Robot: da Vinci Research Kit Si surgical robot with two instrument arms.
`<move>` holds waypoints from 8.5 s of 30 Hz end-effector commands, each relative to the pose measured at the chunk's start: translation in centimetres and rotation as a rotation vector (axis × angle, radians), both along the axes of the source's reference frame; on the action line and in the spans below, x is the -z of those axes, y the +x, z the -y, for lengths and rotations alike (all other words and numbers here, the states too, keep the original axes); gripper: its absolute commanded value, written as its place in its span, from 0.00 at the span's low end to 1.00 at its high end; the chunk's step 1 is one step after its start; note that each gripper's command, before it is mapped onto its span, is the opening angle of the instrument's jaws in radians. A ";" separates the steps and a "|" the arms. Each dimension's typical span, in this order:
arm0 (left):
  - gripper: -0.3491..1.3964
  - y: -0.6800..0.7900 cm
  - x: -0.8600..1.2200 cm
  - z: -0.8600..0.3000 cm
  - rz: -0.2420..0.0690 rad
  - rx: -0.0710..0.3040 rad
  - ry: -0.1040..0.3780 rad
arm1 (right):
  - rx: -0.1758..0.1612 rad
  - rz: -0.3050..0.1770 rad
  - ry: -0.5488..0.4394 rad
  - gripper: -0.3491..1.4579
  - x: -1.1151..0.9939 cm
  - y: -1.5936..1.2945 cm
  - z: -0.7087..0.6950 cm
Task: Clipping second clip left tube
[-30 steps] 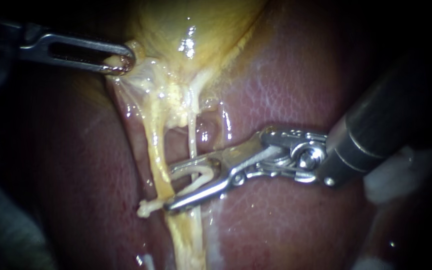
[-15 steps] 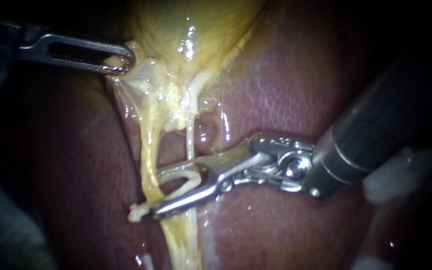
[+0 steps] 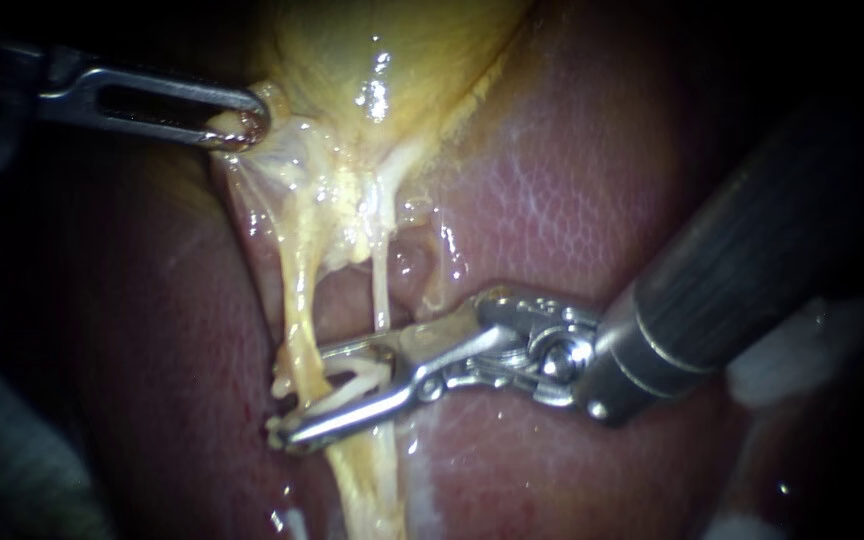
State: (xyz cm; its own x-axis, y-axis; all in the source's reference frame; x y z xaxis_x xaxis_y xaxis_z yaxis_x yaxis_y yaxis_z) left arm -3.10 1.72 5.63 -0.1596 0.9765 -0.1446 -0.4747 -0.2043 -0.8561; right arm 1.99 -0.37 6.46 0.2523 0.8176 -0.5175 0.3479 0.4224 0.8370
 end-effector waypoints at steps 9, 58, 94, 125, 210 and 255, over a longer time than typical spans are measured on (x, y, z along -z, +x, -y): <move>0.00 0.00 0.00 0.00 0.000 0.000 0.000 | -0.001 -0.046 0.036 0.46 0.08 0.07 0.06; 0.00 0.03 0.01 0.00 0.001 -0.001 0.000 | 0.051 0.177 -0.076 0.46 -0.19 -0.33 -0.22; 0.00 0.03 0.01 0.00 0.000 0.001 -0.001 | 0.005 0.189 -0.167 0.47 0.17 -0.89 -0.58; 0.00 0.04 0.01 0.00 0.000 0.000 -0.001 | -0.211 0.258 -0.246 0.46 0.72 -0.97 -0.28; 0.00 0.03 0.00 -0.01 -0.002 0.003 -0.002 | 0.002 0.067 0.090 0.46 -0.18 0.14 -0.02; 0.00 0.03 0.00 -0.01 -0.002 0.003 -0.002 | 0.065 -0.013 0.128 0.00 0.36 0.00 -0.05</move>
